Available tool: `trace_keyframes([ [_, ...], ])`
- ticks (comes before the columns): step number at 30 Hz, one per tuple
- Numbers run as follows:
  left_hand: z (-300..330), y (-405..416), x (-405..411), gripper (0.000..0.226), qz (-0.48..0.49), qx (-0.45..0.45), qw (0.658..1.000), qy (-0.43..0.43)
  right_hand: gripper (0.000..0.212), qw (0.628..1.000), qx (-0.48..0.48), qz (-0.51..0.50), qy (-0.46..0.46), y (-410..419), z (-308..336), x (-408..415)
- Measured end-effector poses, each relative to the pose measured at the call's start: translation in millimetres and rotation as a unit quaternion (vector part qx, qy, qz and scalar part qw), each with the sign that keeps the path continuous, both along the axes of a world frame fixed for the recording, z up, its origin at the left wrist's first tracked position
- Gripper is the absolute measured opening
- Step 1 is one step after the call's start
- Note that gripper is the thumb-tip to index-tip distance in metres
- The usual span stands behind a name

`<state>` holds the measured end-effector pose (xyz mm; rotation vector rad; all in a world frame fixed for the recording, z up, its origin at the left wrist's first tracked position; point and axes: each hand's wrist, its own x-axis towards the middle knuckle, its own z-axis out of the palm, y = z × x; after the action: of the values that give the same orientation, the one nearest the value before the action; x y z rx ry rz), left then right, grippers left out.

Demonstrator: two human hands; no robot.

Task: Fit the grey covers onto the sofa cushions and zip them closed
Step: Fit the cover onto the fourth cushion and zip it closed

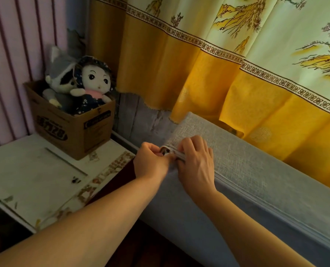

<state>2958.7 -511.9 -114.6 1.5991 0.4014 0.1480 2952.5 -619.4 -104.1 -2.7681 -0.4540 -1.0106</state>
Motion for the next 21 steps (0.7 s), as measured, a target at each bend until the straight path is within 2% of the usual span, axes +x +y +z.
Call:
trace_keyframes([
  [3,2,4,-2,0.021,-0.022,0.032,0.999,-0.024,0.007,0.999,0.021,0.024,-0.005,-3,0,4],
  [8,-1,7,1,0.007,-0.087,0.041,0.994,-0.043,0.016,0.999,0.026,0.04,0.001,-7,-1,5],
  [10,-2,8,0,0.005,-0.132,0.011,0.991,-0.035,0.016,0.999,0.024,0.043,0.002,-8,-2,5],
  [14,1,16,-1,0.013,-0.205,-0.127,0.97,0.025,0.014,0.999,0.031,0.045,0.004,-8,-3,6],
  [18,6,17,1,0.009,-0.223,-0.134,0.965,0.021,0.004,0.998,0.028,0.051,0.003,-8,-2,8],
  [21,10,15,3,0.011,-0.2,-0.141,0.969,0.025,0.008,0.999,0.01,0.034,0.006,-4,-1,10],
])
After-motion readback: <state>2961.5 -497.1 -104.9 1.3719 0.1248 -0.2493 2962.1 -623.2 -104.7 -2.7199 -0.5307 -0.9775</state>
